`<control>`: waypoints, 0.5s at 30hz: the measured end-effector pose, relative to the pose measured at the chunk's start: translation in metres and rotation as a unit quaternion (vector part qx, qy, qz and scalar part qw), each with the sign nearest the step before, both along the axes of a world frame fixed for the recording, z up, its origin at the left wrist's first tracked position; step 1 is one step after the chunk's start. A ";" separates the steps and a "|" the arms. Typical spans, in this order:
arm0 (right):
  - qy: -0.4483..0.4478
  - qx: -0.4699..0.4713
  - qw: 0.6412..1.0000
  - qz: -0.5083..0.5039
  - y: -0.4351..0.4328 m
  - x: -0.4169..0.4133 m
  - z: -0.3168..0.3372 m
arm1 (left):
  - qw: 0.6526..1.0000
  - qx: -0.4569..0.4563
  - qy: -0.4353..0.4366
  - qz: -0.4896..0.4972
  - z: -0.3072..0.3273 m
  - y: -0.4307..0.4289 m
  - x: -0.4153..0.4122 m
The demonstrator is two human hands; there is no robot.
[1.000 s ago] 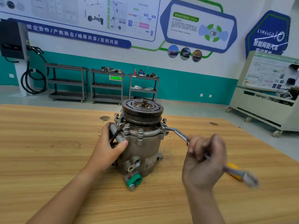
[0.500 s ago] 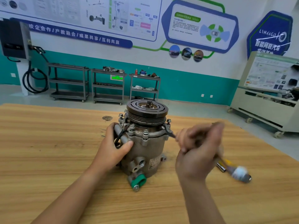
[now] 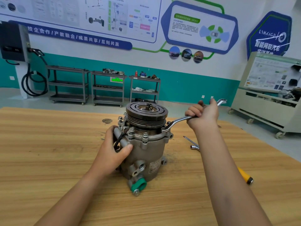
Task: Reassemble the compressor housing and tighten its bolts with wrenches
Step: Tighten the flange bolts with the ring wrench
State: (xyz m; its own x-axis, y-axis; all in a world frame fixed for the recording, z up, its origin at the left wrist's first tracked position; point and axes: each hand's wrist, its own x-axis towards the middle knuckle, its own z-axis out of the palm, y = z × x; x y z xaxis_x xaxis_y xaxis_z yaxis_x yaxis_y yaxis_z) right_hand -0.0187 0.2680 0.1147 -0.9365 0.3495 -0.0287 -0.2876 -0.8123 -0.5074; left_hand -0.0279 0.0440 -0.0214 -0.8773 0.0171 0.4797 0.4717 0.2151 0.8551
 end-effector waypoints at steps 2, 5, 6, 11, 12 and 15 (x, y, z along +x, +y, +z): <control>0.003 -0.012 1.000 -0.006 0.008 -0.001 0.001 | 1.000 0.000 0.004 0.000 0.000 0.000 0.000; 0.004 -0.017 1.000 -0.017 0.018 -0.002 -0.001 | 1.000 0.002 -0.001 -0.003 0.001 0.000 0.000; 0.003 -0.019 1.000 -0.012 0.019 -0.003 -0.003 | 1.000 0.002 -0.002 -0.004 0.001 0.000 0.000; -0.016 -0.007 0.999 0.043 0.018 -0.017 -0.011 | 1.000 -0.004 0.001 0.002 0.001 0.001 0.002; -0.018 -0.005 0.998 0.056 0.018 -0.020 -0.012 | 1.000 -0.003 -0.001 0.002 0.000 0.001 0.002; -0.023 -0.002 0.995 0.093 0.020 -0.027 -0.013 | 1.000 -0.004 -0.001 0.005 0.000 0.000 0.001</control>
State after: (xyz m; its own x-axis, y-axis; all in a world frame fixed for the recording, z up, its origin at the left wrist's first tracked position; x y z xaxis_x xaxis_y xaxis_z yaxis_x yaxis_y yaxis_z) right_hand -0.0454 0.2881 0.1020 -0.9826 0.1706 -0.0731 -0.1095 -0.8509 -0.5138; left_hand -0.0271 0.0444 -0.0214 -0.8785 0.0120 0.4775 0.4676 0.2260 0.8546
